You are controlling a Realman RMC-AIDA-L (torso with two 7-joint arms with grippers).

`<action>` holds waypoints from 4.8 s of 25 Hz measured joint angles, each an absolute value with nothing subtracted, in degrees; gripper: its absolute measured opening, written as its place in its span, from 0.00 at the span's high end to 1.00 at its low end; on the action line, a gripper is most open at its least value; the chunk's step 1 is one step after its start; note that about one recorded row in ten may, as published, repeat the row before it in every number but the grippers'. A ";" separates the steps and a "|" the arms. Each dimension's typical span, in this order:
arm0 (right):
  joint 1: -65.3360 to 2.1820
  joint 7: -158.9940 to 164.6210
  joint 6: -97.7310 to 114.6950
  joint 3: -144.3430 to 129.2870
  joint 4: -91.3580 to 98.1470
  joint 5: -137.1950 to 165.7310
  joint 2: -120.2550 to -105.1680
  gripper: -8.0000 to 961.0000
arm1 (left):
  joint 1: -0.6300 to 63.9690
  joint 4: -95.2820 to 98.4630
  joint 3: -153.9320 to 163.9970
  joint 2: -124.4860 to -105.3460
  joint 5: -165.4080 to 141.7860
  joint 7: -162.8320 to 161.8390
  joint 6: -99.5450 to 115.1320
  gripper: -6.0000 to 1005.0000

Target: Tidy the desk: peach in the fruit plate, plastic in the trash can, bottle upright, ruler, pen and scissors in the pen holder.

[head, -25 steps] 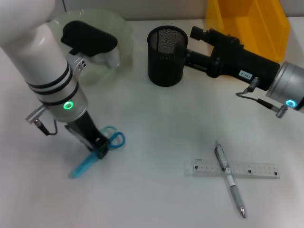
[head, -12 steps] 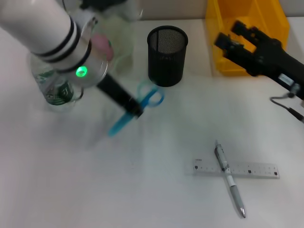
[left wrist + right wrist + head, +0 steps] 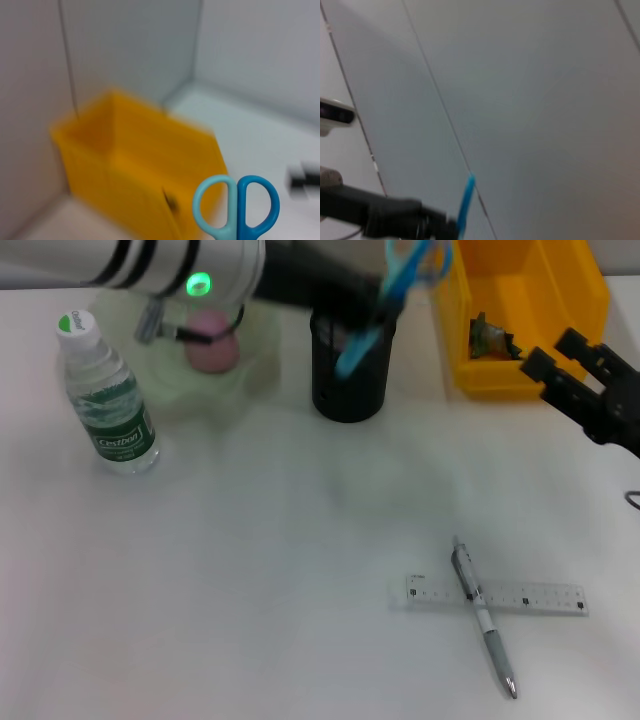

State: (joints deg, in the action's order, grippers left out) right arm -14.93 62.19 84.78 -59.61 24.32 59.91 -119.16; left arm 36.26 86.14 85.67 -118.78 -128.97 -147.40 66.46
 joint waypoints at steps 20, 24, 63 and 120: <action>-15.67 62.90 85.82 -59.61 24.26 60.12 -119.09 0.32 | 29.68 67.82 97.82 -119.09 -89.89 -116.57 26.94 0.72; -15.80 63.05 85.72 -59.35 24.26 60.12 -119.09 0.32 | 29.62 65.51 101.44 -119.16 -83.31 -111.05 21.69 0.72; -16.69 63.36 86.09 -59.58 23.82 60.11 -119.18 0.33 | 32.95 56.53 106.74 -119.08 -75.67 -102.65 17.10 0.53; -48.19 116.52 106.86 -77.28 65.24 140.59 -119.06 0.34 | 16.44 42.92 57.94 -115.55 -98.88 -76.14 101.01 0.28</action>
